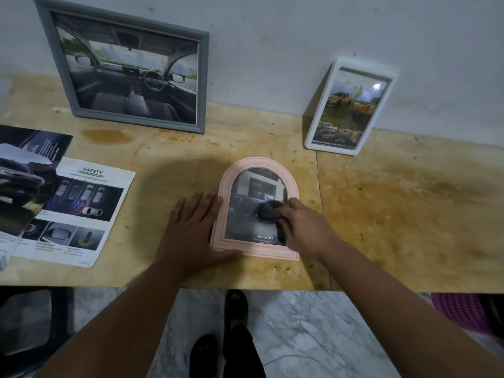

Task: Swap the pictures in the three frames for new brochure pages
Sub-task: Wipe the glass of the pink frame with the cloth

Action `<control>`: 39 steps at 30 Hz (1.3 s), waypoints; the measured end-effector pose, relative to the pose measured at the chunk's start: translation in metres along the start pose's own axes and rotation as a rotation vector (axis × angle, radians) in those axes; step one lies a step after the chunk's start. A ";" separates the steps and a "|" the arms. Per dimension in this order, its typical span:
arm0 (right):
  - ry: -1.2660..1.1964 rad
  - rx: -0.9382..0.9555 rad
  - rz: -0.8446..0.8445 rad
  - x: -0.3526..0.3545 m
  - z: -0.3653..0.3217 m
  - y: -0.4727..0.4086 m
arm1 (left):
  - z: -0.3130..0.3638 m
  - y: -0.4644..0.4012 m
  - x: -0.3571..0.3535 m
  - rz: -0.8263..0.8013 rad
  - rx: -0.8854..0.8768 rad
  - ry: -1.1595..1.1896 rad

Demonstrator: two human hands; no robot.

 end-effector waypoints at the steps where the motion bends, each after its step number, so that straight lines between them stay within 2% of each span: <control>1: -0.029 0.015 -0.040 -0.003 -0.003 0.011 | 0.000 0.000 0.000 -0.003 0.000 0.002; 4: -0.198 0.032 -0.267 -0.002 -0.016 0.029 | -0.001 0.000 0.000 -0.010 0.003 -0.003; 6: -0.309 -0.061 -0.402 0.014 -0.017 0.015 | 0.000 0.000 0.000 -0.009 -0.001 -0.004; 8: -0.310 -0.105 -0.300 0.032 -0.014 -0.018 | -0.001 0.000 0.000 0.007 -0.007 0.008; 10: -0.176 -0.054 -0.032 0.042 -0.017 -0.056 | -0.001 0.000 0.001 0.014 -0.006 0.001; 12: 0.009 -0.036 0.108 0.034 -0.025 -0.076 | -0.001 0.000 0.001 0.012 -0.004 -0.012; 15: 0.273 -0.070 0.065 0.010 -0.027 -0.078 | -0.001 0.000 0.002 0.018 0.000 -0.005; 20: 0.376 -0.143 0.036 0.019 -0.013 -0.057 | 0.001 0.000 0.002 0.018 -0.009 -0.010; 25: 0.291 -0.164 -0.068 0.018 -0.016 -0.017 | 0.000 0.000 0.002 0.017 -0.008 0.000; 31: 0.200 -0.110 -0.101 -0.002 -0.013 0.017 | -0.001 0.000 0.000 -0.010 -0.005 0.018; 35: -0.001 -0.059 -0.025 -0.021 -0.028 0.037 | 0.000 0.000 -0.001 -0.002 0.001 0.026; 39: -0.066 -0.027 0.012 -0.047 -0.061 0.024 | -0.001 0.000 -0.002 -0.002 -0.009 0.026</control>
Point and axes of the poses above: each hand's wrist, its own y-axis away from the middle knuckle, its own x-axis out of the back of the hand, z = x × y, the point moved 4 cm from there along -y, towards the middle knuckle, and after that the axes turned 11 degrees about -y, right-handed, at the moved point
